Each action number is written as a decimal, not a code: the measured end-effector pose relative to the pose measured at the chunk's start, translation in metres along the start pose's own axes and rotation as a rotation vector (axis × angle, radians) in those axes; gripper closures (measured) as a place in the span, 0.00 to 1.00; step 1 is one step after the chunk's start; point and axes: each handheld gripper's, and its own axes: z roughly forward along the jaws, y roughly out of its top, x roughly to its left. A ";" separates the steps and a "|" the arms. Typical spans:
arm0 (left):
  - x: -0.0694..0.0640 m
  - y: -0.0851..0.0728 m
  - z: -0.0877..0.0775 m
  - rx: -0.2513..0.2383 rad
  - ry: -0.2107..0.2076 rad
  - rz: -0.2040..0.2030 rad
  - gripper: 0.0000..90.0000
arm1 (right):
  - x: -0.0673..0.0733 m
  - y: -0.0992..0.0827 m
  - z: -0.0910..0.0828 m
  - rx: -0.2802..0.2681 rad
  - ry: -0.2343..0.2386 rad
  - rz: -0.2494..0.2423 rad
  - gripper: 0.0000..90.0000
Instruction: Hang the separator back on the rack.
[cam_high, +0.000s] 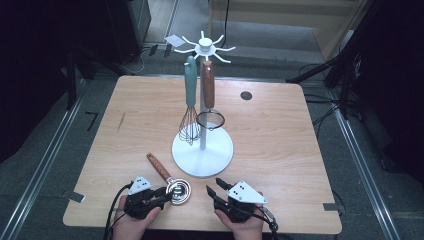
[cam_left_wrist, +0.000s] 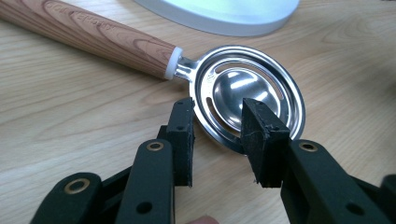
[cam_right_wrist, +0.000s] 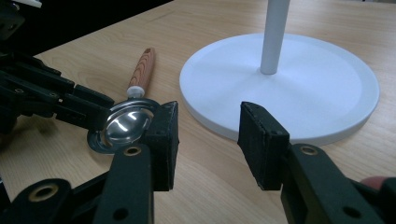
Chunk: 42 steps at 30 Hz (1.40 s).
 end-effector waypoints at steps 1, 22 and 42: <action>-0.001 0.000 0.000 0.001 -0.001 0.004 0.73 | 0.002 -0.001 0.001 0.007 -0.004 -0.002 0.66; -0.034 0.004 0.022 0.002 -0.082 0.063 0.69 | 0.010 -0.003 0.005 0.047 -0.007 -0.007 0.64; 0.017 0.007 -0.010 -0.081 -0.022 0.039 0.77 | 0.019 -0.012 0.023 0.187 0.032 0.033 0.94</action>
